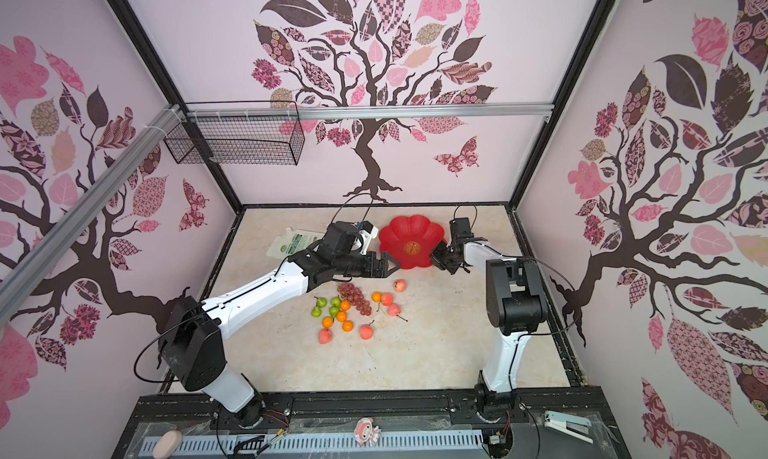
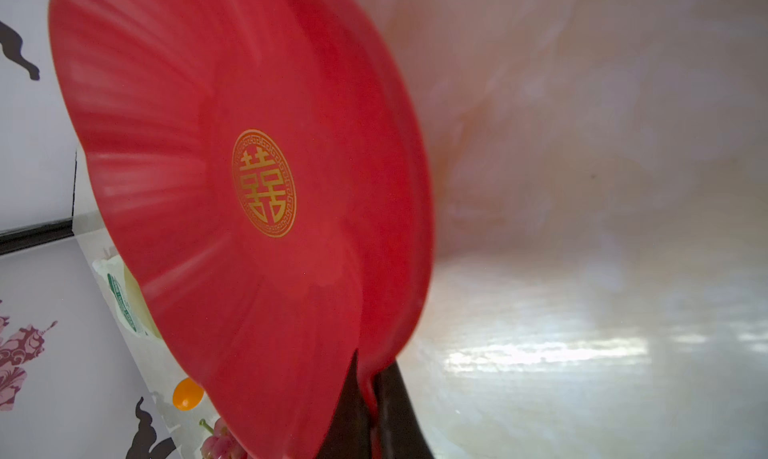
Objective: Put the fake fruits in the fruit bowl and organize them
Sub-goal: 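Drag the red bowl nearer the fruit pile with both grippers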
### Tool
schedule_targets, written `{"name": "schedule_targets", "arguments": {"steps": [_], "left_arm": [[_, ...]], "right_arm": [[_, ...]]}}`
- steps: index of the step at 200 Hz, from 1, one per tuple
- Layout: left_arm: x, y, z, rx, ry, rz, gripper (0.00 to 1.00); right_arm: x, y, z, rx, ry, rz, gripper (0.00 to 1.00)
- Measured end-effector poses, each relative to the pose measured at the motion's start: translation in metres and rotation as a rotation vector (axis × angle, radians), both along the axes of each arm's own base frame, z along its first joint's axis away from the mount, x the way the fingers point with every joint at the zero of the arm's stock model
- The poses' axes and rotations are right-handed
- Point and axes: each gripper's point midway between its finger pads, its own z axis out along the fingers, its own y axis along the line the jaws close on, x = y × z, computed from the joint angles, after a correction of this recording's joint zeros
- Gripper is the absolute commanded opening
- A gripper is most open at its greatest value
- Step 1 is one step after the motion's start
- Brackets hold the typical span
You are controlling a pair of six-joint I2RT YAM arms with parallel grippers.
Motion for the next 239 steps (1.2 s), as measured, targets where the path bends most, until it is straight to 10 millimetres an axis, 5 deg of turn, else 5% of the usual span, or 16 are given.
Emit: {"name": "schedule_targets", "arguments": {"steps": [38, 133, 161, 213, 239], "left_arm": [[-0.002, 0.005, -0.005, 0.015, 0.011, 0.017, 0.95], [-0.002, 0.014, -0.014, 0.068, 0.018, 0.043, 0.95], [-0.003, 0.023, -0.009, 0.097, 0.0, 0.061, 0.95], [-0.024, 0.055, 0.045, 0.013, -0.139, 0.129, 0.95], [-0.04, 0.077, 0.043, -0.008, -0.157, 0.177, 0.95]], "right_arm": [[-0.007, 0.014, -0.002, 0.009, 0.005, 0.047, 0.0], [-0.008, 0.007, -0.001, -0.039, -0.004, 0.049, 0.37], [-0.007, -0.001, 0.026, -0.076, -0.071, 0.025, 0.39], [-0.024, -0.02, 0.095, -0.184, -0.266, -0.02, 0.39], [-0.036, -0.002, 0.116, -0.245, -0.344, 0.051, 0.41]]}}
